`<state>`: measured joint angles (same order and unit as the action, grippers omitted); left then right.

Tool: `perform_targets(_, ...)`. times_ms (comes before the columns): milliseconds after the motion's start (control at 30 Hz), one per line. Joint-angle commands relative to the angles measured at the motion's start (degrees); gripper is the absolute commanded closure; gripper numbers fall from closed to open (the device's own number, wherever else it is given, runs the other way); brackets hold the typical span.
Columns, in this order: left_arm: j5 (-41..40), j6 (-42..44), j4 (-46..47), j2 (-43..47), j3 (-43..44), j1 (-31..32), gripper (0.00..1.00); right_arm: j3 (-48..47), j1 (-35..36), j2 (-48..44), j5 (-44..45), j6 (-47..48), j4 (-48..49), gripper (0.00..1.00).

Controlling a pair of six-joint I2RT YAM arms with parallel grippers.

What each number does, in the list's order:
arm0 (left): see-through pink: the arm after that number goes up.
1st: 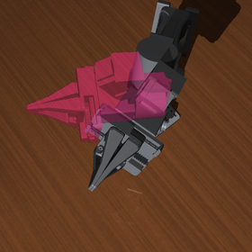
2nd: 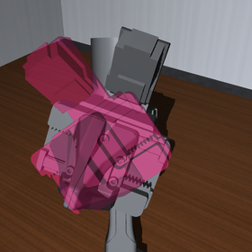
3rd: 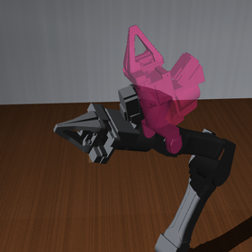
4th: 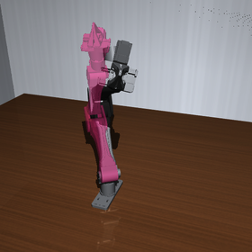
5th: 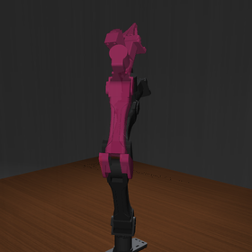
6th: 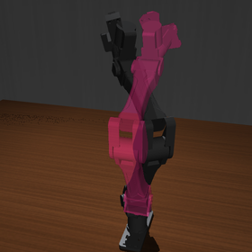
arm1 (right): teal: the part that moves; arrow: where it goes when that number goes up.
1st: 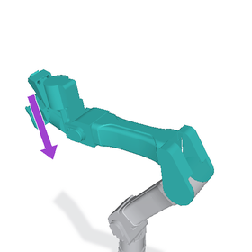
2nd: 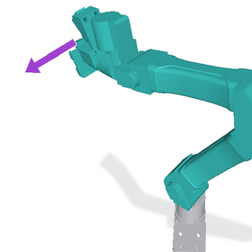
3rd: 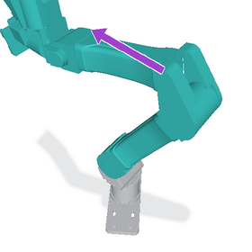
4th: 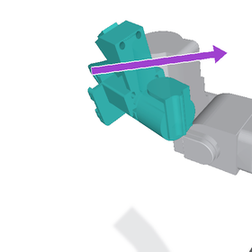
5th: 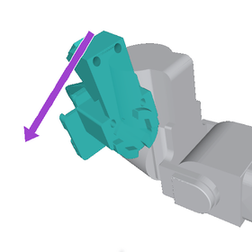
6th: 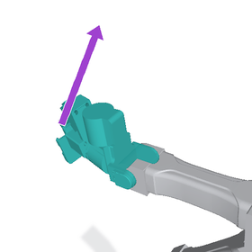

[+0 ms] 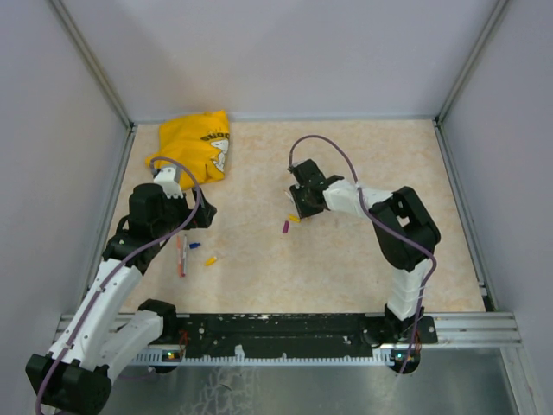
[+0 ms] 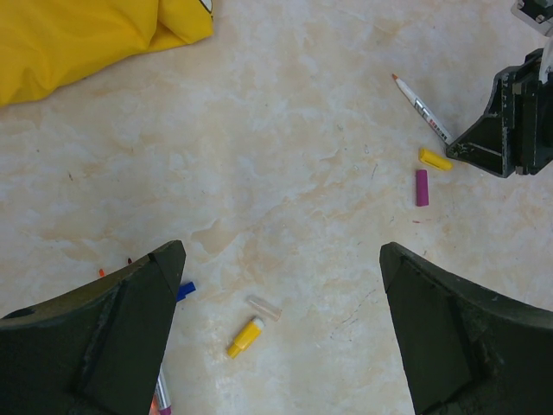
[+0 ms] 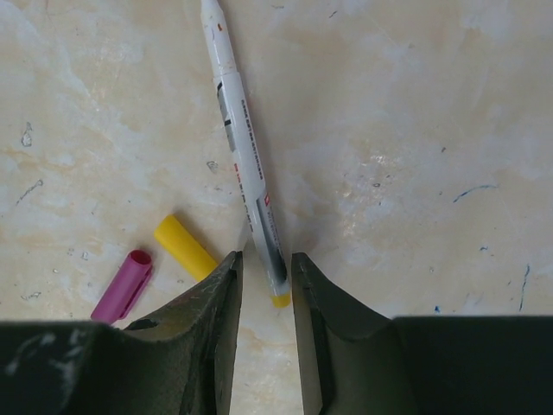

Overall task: Insert the pens into the pen caps
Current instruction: Pick up the pen from the center of the board.

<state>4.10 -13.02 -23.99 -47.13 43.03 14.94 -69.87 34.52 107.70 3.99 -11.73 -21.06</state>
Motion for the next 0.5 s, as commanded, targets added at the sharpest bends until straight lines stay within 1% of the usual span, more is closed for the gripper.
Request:
perform_targets(0,0.3,0.2,1.0,0.1,0.2,-0.4,0.0,-1.2,1.2,0.1,1.1,1.1,-0.9,0.7)
perform_targets(233,0.0,0.1,0.9,0.2,0.1,-0.4,0.01,-0.7,1.2,0.9,1.3,1.1,-1.2,0.75)
perform_targets(467,-0.6,-0.2,0.7,0.2,0.2,-0.4,0.01,-0.2,1.2,-0.9,2.6,0.3,-1.1,0.85)
